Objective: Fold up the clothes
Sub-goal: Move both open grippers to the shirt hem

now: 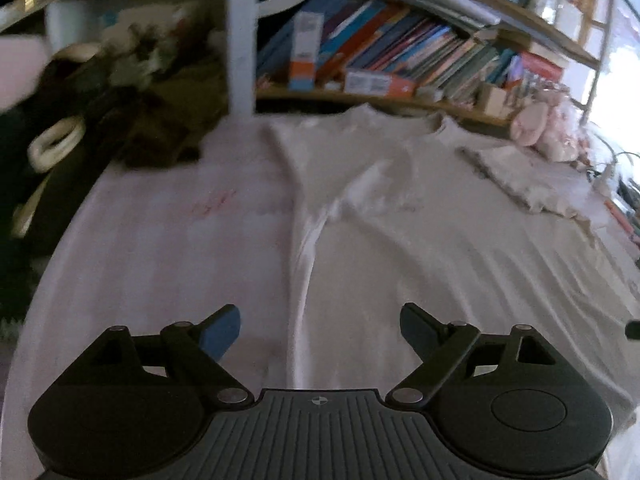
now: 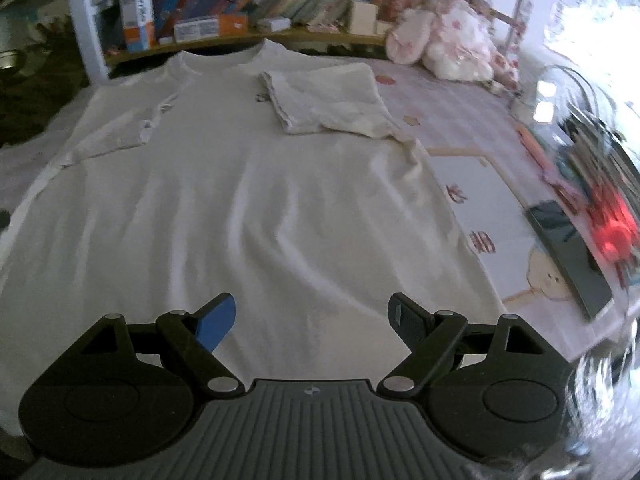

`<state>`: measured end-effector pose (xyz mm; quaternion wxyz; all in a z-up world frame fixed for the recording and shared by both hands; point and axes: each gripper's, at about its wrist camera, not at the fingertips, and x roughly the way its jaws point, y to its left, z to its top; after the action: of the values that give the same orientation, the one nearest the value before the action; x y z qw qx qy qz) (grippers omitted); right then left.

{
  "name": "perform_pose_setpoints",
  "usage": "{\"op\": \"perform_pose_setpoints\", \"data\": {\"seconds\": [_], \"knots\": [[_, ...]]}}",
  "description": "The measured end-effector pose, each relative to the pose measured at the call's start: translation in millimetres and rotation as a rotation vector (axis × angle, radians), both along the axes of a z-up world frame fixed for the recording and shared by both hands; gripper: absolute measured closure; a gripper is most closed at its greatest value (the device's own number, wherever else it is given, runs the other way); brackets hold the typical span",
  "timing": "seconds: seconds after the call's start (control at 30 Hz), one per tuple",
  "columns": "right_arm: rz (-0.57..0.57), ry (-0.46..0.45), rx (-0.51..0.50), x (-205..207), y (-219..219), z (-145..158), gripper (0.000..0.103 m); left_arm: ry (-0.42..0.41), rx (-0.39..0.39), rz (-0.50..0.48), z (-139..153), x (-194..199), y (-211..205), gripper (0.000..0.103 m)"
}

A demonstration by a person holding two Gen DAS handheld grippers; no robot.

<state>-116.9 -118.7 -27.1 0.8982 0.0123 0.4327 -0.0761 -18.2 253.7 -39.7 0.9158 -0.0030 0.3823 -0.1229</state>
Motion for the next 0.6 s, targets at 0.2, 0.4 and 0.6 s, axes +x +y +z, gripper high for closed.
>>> {"op": "perform_pose_setpoints", "data": {"seconds": [0.2, 0.4, 0.6], "knots": [[0.106, -0.036, 0.022, -14, -22, 1, 0.020, 0.016, 0.023, 0.116, 2, -48, -11, 0.016], [0.140, -0.059, 0.053, -46, -67, -1, 0.021, 0.014, 0.037, 0.142, 4, -97, -55, 0.016], [0.141, -0.045, 0.117, -84, -115, -8, 0.024, 0.015, 0.052, 0.151, 3, -145, -101, 0.016]]}}
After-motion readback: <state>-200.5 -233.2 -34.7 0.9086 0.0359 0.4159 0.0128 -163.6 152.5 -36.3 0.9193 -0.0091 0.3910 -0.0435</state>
